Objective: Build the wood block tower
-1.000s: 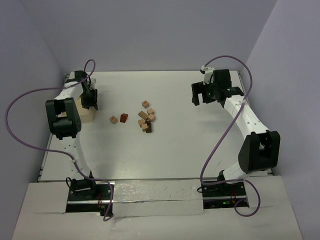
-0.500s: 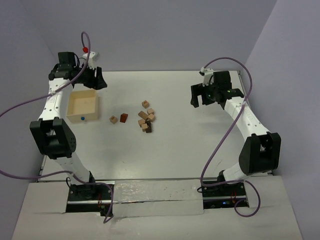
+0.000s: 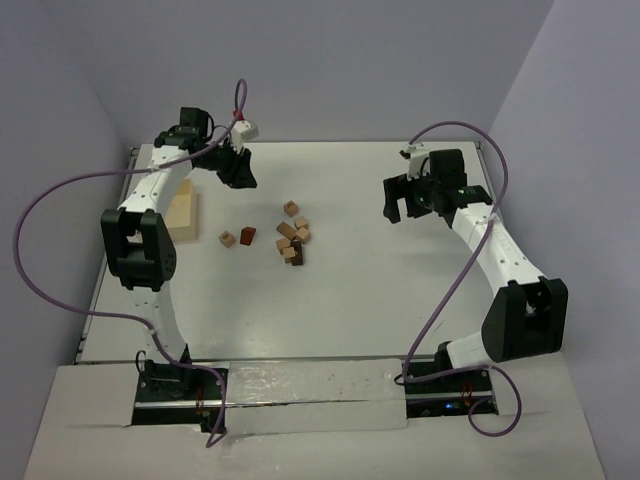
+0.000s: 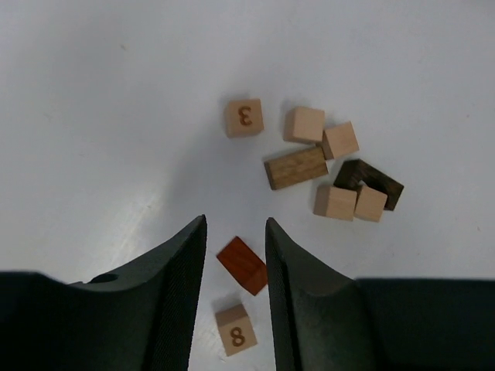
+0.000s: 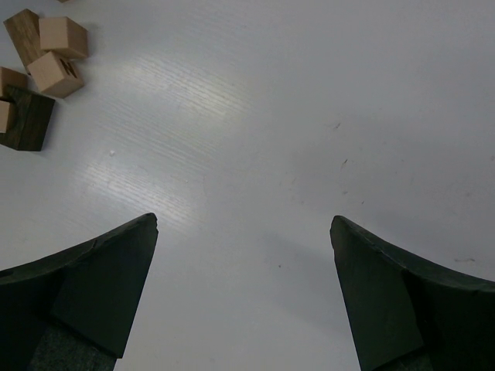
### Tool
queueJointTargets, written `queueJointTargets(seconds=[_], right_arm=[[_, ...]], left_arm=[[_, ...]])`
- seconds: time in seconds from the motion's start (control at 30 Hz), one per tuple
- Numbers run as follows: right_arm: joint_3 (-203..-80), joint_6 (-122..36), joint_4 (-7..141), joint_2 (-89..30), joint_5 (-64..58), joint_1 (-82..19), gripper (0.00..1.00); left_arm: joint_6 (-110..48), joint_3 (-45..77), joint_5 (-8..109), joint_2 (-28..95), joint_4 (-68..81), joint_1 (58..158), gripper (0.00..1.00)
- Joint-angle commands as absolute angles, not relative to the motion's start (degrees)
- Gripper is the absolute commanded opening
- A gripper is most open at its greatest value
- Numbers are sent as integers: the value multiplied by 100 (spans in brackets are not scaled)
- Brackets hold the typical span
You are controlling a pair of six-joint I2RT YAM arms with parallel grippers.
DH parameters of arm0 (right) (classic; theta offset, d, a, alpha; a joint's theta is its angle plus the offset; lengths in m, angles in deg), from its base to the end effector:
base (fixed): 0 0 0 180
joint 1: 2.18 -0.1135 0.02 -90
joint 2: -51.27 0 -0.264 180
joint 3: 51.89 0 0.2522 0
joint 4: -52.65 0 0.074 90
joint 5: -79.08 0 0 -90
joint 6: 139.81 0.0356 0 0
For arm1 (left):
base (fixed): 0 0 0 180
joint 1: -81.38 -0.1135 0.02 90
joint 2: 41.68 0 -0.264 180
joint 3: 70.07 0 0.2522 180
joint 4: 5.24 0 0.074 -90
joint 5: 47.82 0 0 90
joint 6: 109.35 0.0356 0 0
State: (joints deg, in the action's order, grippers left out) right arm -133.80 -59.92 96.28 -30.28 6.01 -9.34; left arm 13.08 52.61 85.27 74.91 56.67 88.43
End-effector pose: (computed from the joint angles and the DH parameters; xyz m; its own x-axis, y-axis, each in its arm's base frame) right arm 0.3084 0.0492 0.3022 -0.6117 -0.2461 -0.7519 -0.4439 0.8934 0.0687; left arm 0.4388 -0.0788 0.2936 -0.4407 0.4491 -0.7773 0.8374 0.5175 -0.1757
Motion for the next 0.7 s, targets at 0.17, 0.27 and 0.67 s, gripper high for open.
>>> queueJointTargets(seconds=[0.17,0.27,0.67], right_arm=[[-13107,-5841,9397,-2842,696,-974,100],[-13180,-5805,9390,-2936,676,-974,100],[-13170,-5913,9496,-2978,615,-967,100]], left_arm=[[1604,4374,7787,7058,5629,8961,48],[1588,4366,7555,7184,5505,9121,51],[505,6044,7038,8655,5415,9949,51]])
